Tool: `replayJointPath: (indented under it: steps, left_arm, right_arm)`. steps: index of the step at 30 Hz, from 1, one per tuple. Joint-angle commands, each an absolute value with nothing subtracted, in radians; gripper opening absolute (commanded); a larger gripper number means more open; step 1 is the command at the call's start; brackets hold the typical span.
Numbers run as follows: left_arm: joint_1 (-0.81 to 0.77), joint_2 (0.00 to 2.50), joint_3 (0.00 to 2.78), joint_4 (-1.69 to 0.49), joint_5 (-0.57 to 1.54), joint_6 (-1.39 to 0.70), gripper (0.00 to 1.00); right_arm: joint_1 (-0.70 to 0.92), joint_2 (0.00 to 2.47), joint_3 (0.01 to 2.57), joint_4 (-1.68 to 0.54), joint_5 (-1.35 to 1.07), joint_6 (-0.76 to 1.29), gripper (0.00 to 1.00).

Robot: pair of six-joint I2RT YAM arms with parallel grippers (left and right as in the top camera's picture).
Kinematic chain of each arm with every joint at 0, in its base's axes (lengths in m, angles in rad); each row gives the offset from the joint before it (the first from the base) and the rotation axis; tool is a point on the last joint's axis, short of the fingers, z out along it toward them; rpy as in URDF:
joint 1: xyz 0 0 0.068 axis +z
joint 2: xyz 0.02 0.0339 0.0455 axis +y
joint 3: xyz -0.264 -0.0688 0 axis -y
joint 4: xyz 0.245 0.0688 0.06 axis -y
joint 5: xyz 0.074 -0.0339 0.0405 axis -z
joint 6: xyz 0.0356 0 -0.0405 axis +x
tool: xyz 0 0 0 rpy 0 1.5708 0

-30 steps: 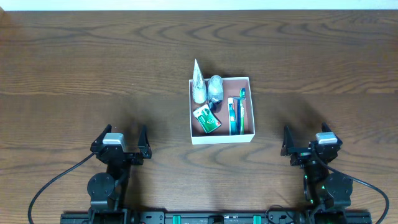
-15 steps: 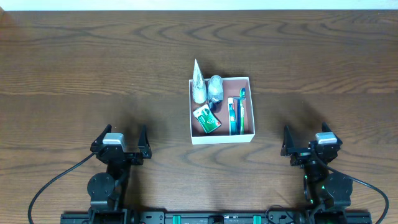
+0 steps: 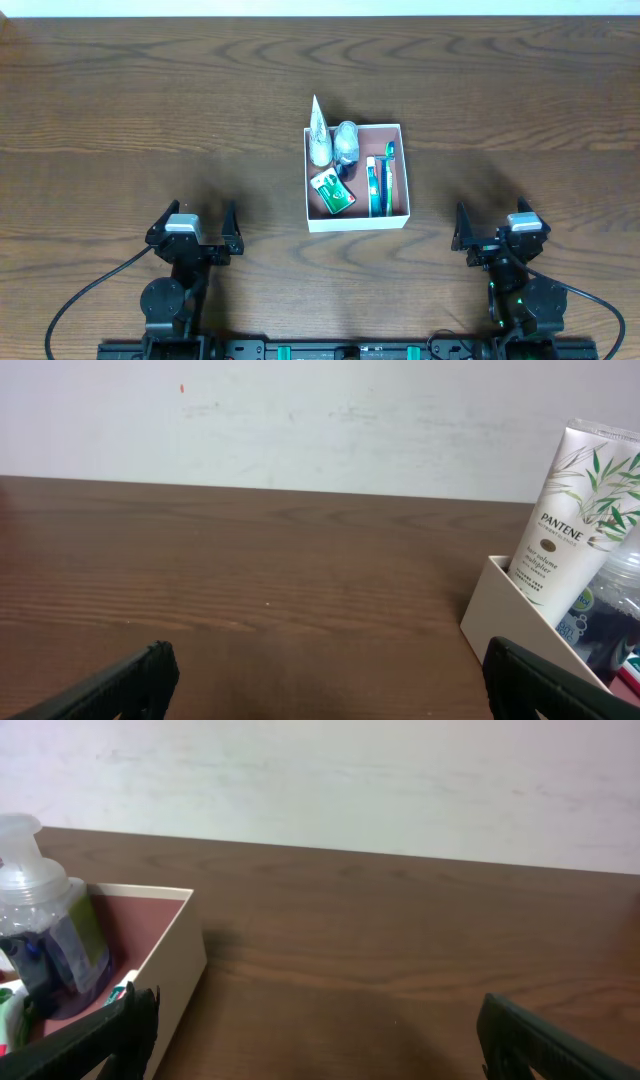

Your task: Pack container

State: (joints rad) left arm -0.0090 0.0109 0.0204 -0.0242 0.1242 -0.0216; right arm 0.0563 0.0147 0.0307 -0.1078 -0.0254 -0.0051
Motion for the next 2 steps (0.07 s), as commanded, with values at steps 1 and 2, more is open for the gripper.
replayJointPath:
  steps: [1,2]
  left_arm:
    - [-0.005,0.005,0.004,-0.059,0.139,-0.008,0.98]
    - [-0.005,0.005,0.004,-0.059,0.139,-0.008,0.98]
  right_arm:
    - [0.052,0.005,0.022,-0.107,-0.015,-0.016,0.99]
    - [0.052,0.005,0.022,-0.107,-0.015,-0.016,0.99]
